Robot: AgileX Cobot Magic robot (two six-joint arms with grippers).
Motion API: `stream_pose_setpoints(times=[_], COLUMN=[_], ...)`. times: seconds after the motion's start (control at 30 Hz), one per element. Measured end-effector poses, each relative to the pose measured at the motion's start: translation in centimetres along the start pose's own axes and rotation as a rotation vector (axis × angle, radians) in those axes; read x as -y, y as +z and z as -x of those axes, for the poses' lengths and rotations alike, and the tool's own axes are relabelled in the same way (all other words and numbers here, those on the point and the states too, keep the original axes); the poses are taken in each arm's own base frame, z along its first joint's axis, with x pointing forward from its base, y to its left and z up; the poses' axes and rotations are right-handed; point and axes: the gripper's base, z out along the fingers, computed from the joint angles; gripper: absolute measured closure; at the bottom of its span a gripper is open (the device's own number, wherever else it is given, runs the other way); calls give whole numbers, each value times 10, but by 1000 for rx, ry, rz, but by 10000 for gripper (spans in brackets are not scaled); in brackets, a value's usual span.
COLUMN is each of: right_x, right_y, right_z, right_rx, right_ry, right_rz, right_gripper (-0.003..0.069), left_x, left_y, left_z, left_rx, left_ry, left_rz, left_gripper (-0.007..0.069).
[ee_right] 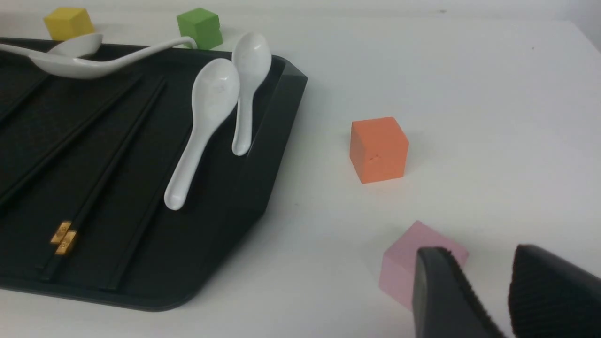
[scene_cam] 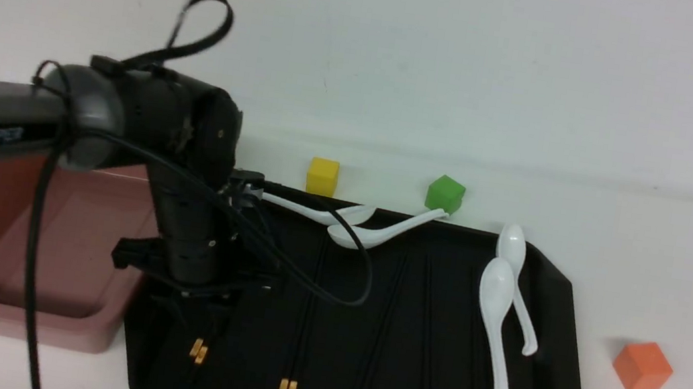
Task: On white tablecloth take chopsticks from black tray and put them in box.
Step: 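Reach over to the black tray and grasp a pair of chopsticks with the left gripper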
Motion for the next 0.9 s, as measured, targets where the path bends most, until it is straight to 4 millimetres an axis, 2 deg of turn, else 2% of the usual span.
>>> stream_pose_setpoints(times=[0.17,0.47,0.7,0.9], right_x=[0,0,0,0], right_y=[0,0,0,0], right_z=[0,0,0,0], right_rx=[0,0,0,0], right_ry=[0,0,0,0], right_rz=[0,0,0,0], right_gripper=[417,417,417,417], left_x=[1,2,2,3], left_y=[18,29,30,23], left_z=[7,12,12,15], left_rx=[-18,-8,-3,-17], left_ry=[12,14,14,14], left_rz=[27,28,26,31], left_gripper=[307,314,390,400])
